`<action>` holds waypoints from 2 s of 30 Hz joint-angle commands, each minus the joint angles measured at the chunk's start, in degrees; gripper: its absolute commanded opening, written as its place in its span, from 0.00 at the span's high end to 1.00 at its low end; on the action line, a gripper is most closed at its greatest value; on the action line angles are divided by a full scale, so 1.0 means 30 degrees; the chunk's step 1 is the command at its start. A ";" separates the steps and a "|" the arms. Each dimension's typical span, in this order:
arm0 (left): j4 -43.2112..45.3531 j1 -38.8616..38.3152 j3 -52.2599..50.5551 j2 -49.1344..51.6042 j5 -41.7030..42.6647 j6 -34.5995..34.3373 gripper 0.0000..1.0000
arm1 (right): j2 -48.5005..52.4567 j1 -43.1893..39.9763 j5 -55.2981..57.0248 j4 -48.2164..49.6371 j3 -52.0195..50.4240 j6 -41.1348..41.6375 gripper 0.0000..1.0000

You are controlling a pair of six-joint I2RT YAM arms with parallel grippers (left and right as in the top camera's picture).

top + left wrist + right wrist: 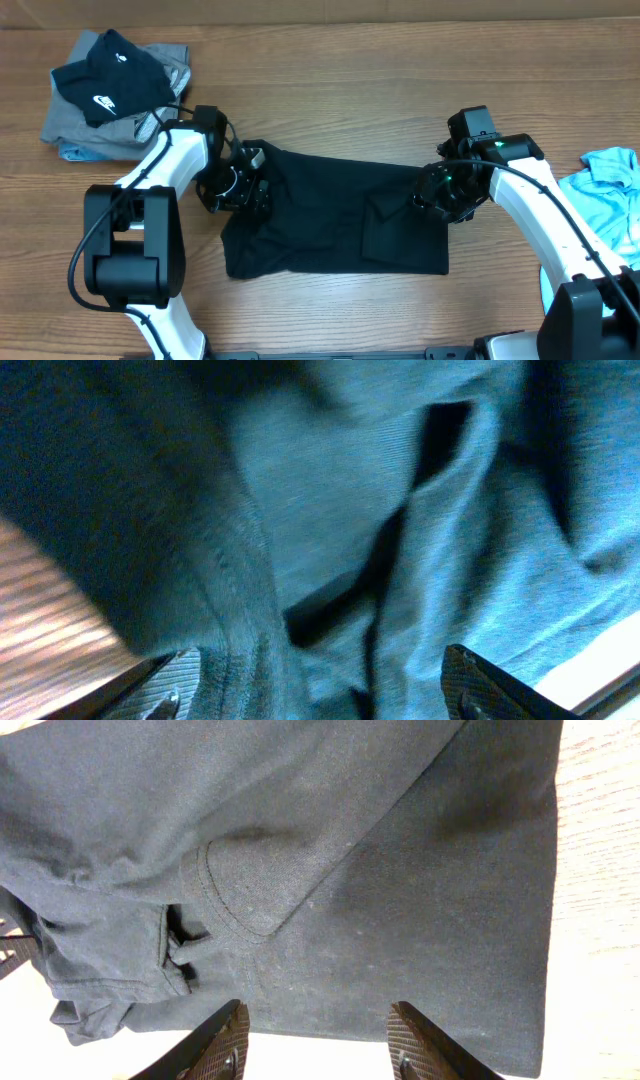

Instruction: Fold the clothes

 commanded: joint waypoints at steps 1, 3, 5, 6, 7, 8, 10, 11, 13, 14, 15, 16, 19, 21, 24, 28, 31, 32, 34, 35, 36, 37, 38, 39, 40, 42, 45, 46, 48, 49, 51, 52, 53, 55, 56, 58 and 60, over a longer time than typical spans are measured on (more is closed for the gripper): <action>0.0474 -0.0903 -0.0852 0.2178 0.1654 0.1741 0.23 | -0.0517 0.0051 -0.0102 0.0066 0.0437 -0.0095 0.52; 0.0393 -0.1129 -0.0852 0.2229 0.1974 0.2324 0.26 | -0.0517 0.0051 -0.0102 0.0066 0.0437 -0.0095 0.52; 0.0299 -0.1326 -0.0852 0.2229 0.1894 0.2404 0.43 | -0.0517 0.0051 -0.0102 0.0058 0.0437 -0.0095 0.52; 0.0240 -0.1355 -0.0852 0.2229 0.1894 0.2404 0.53 | -0.0517 0.0051 -0.0102 0.0058 0.0437 -0.0095 0.52; 0.0182 -0.1355 -0.0852 0.2229 0.1821 0.2404 0.67 | -0.0517 0.0051 -0.0102 0.0058 0.0437 -0.0095 0.52; 0.0117 -0.1348 -0.0852 0.2229 0.1647 0.2397 0.87 | -0.0517 0.0051 -0.0102 0.0058 0.0437 -0.0095 0.52; -0.0138 -0.1290 -0.0845 0.2215 0.1581 0.2361 0.96 | -0.0517 0.0051 -0.0102 0.0051 0.0437 -0.0095 0.52; -0.0379 -0.1253 -0.0794 0.2208 0.1515 0.2317 0.96 | -0.0517 0.0051 -0.0102 0.0044 0.0437 -0.0087 0.52; -0.1304 -0.1064 -0.0452 0.2106 0.1202 0.2142 0.96 | -0.0517 0.0044 -0.0095 -0.0007 0.0437 -0.0095 0.53; -0.1902 -0.0896 -0.0138 0.1989 0.0721 0.1865 0.96 | -0.0517 0.0044 -0.0015 -0.0029 0.0437 -0.0087 0.53; -0.2630 -0.0714 0.0306 0.1741 0.0160 0.1639 0.96 | -0.0517 0.0029 0.0109 -0.0044 0.0437 -0.0087 0.53; -0.3089 -0.0576 0.0605 0.1559 -0.0175 0.1479 0.96 | -0.0517 0.0029 0.0131 -0.0058 0.0437 -0.0087 0.53; -0.5260 -0.0153 0.2259 0.0459 -0.1297 0.0787 0.96 | -0.0517 0.0029 0.0335 -0.0087 0.0437 -0.0080 0.53; -0.6309 -0.0168 0.3344 -0.0328 -0.1537 0.0313 0.96 | -0.0517 0.0022 0.0401 -0.0073 0.0437 -0.0080 0.53; -0.7053 -0.0998 0.5129 -0.1967 -0.1545 -0.0809 0.96 | -0.0517 0.0022 0.0401 -0.0022 0.0437 -0.0073 0.53; -0.7104 -0.2652 0.6382 -0.3213 -0.1566 -0.2535 0.96 | -0.0517 -0.0109 0.0801 -0.0022 0.0437 0.0182 0.50; -0.6492 -0.4422 0.6586 -0.3694 -0.1632 -0.4175 0.96 | -0.0517 -0.0780 0.1705 -0.0007 0.0437 0.0809 0.43; -0.6280 -0.5064 0.6586 -0.3730 -0.1763 -0.4371 0.96 | -0.0517 -0.1122 0.2011 -0.0036 0.0437 0.1027 0.43; -0.5829 -0.6528 0.6579 -0.3650 -0.2514 -0.5493 0.96 | -0.0517 -0.2098 0.2033 -0.0109 0.0437 0.1100 0.43; -0.5581 -0.7329 0.6579 -0.3577 -0.2914 -0.5989 0.96 | -0.0517 -0.2710 0.1836 -0.0175 0.0437 0.1093 0.43; -0.5297 -0.8087 0.6579 -0.3453 -0.3249 -0.6382 0.96 | -0.0517 -0.3337 0.1552 -0.0291 0.0437 0.1071 0.43; -0.5122 -0.8677 0.6579 -0.3337 -0.3446 -0.6710 0.96 | -0.0517 -0.3832 0.1355 -0.0423 0.0437 0.1056 0.43; -0.4867 -0.9435 0.6579 -0.3191 -0.3534 -0.7118 0.96 | -0.0517 -0.4444 0.1144 -0.0583 0.0437 0.0838 0.43; -0.4634 -1.0127 0.6579 -0.3024 -0.3563 -0.7519 0.96 | -0.0517 -0.4896 0.1035 -0.0670 0.0437 0.0503 0.43; -0.4401 -1.0732 0.6579 -0.2885 -0.3657 -0.7854 0.96 | -0.0517 -0.5195 0.1027 -0.0750 0.0437 0.0350 0.43; -0.3861 -1.1897 0.6572 -0.2637 -0.3993 -0.8670 0.96 | -0.0517 -0.5661 0.1035 -0.0962 0.0437 0.0350 0.43; -0.2463 -1.3770 0.6572 -0.2324 -0.4787 -0.9989 0.96 | -0.0517 -0.5778 0.1042 -0.0969 0.0437 -0.0087 0.43; -0.1552 -1.4557 0.6572 -0.2120 -0.5166 -1.0513 0.92 | -0.0517 -0.5778 0.1035 -0.0969 0.0437 -0.0080 0.43; -0.0401 -1.5409 0.6572 -0.1800 -0.5472 -1.0608 0.78 | -0.0517 -0.5770 0.1027 -0.0954 0.0437 -0.0080 0.43; 0.0015 -1.5766 0.6572 -0.1603 -0.5603 -1.0601 0.62 | -0.0517 -0.5778 0.1035 -0.0954 0.0437 -0.0080 0.43; 0.0299 -1.6283 0.6579 -0.1348 -0.5625 -1.0433 0.00 | -0.0517 -0.5778 0.1035 -0.0984 0.0437 -0.0087 0.43; 0.0240 -1.6458 0.6579 -0.1304 -0.5639 -1.0244 0.00 | -0.0517 -0.5778 0.1035 -0.1005 0.0437 -0.0087 0.43; 0.0087 -1.6589 0.6579 -0.1290 -0.5654 -0.9843 0.00 | -0.0517 -0.5778 0.1035 -0.1035 0.0437 -0.0109 0.43; -0.0415 -1.6568 0.6674 -0.1304 -0.5850 -0.9610 0.00 | -0.0517 -0.5778 0.1027 -0.1086 0.0437 -0.0299 0.43; -0.0838 -1.6502 0.6870 -0.1311 -0.5996 -0.9602 0.00 | -0.0517 -0.5778 0.1027 -0.1086 0.0437 -0.0532 0.43; -0.1858 -1.6174 0.7468 -0.1319 -0.6302 -0.9595 0.00 | -0.0517 -0.5778 0.1027 -0.1195 0.0437 -0.0648 0.43; -0.3235 -1.5722 0.8393 -0.1341 -0.6914 -0.9595 0.00 | -0.0517 -0.5778 0.1013 -0.1290 0.0437 -0.0852 0.43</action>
